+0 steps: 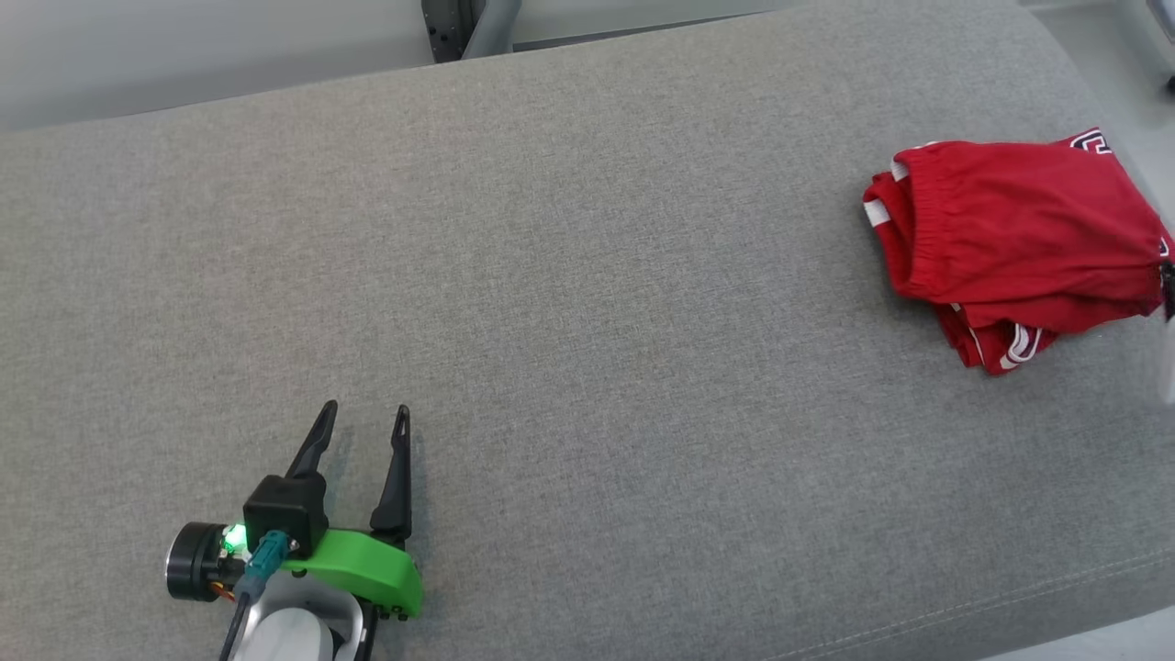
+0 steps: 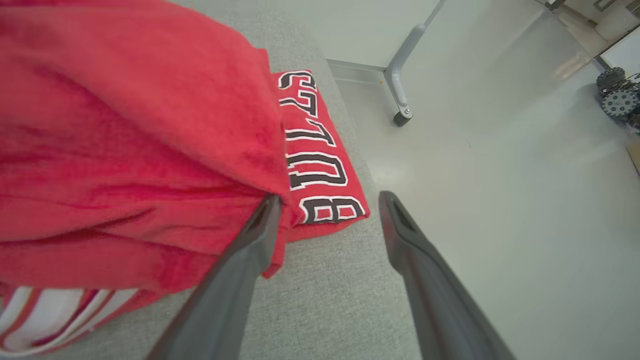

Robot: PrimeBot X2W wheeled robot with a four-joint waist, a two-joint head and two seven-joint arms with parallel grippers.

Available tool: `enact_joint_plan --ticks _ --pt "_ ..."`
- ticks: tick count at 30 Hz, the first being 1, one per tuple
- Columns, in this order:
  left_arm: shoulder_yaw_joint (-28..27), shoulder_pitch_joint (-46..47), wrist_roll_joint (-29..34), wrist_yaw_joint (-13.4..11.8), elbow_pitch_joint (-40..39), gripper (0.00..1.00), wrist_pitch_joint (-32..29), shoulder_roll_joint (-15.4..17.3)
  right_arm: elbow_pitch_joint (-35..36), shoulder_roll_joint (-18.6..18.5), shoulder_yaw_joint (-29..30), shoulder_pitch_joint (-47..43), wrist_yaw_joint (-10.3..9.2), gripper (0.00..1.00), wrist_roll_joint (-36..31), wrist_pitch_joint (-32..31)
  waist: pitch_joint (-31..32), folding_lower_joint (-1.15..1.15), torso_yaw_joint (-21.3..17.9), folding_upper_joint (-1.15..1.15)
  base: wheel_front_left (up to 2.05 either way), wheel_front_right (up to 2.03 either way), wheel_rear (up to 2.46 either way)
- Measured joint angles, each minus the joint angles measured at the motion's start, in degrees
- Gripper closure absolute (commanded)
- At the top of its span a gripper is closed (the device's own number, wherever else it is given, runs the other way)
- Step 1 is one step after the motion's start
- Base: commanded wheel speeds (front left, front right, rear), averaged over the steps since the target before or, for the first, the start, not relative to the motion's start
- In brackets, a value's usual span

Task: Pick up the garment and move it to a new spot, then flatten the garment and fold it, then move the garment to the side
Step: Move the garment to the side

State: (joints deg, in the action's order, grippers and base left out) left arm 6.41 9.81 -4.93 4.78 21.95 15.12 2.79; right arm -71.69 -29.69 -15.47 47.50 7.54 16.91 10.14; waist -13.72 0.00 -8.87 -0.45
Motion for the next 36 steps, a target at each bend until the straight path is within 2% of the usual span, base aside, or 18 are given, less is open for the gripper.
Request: enact_joint_plan --ticks 4,7,10,11,16,19,25,36 --pt "0.37 -0.21 -0.91 -0.27 0.23 0.0 0.0 -0.01 -0.89 -2.31 3.87 2.06 -0.01 0.0 -3.81 3.61 1.44 0.0 -0.24 0.0 0.0 0.0 0.0" --pt "0.45 -1.03 -1.8 -0.82 0.27 0.0 0.0 -0.01 1.7 -1.31 7.09 2.3 -0.01 0.0 -6.58 4.67 2.97 0.0 -0.4 0.0 0.0 0.0 0.0" --pt "-0.04 -1.84 -2.23 -1.79 0.16 0.0 0.0 -0.02 12.98 2.5 10.85 0.58 -0.01 0.0 -8.35 4.87 4.78 0.0 -0.5 0.0 0.0 0.0 0.0" --pt "-0.66 -2.71 -2.5 -2.3 0.09 0.0 0.0 0.02 20.54 5.81 13.06 -3.38 -0.01 0.0 -9.46 4.91 6.04 0.0 -0.49 0.0 0.0 0.0 0.0" --pt "-2.38 -4.26 -2.53 -3.25 -0.15 0.0 0.0 -0.01 35.17 13.27 14.81 -15.51 -0.01 0.0 -10.63 4.91 9.2 0.0 0.05 0.0 0.0 0.0 0.0" --pt "-2.96 -5.21 -2.54 -3.47 -0.2 0.0 0.0 -0.01 40.95 17.04 15.0 -21.91 -0.01 0.0 -10.06 4.92 10.76 0.0 0.97 0.0 0.0 0.0 0.0" --pt "-3.69 -6.65 -2.69 -3.88 -0.36 0.0 0.0 0.0 45.13 22.74 14.03 -31.33 -0.01 0.0 -9.65 4.91 12.38 0.0 4.02 0.0 0.0 0.0 0.0" --pt "-3.96 -8.13 -2.72 -4.13 0.19 0.0 0.0 -0.01 47.48 26.21 14.25 -39.18 -0.02 0.0 -9.88 4.91 14.38 0.0 7.77 0.0 0.0 0.0 0.0"
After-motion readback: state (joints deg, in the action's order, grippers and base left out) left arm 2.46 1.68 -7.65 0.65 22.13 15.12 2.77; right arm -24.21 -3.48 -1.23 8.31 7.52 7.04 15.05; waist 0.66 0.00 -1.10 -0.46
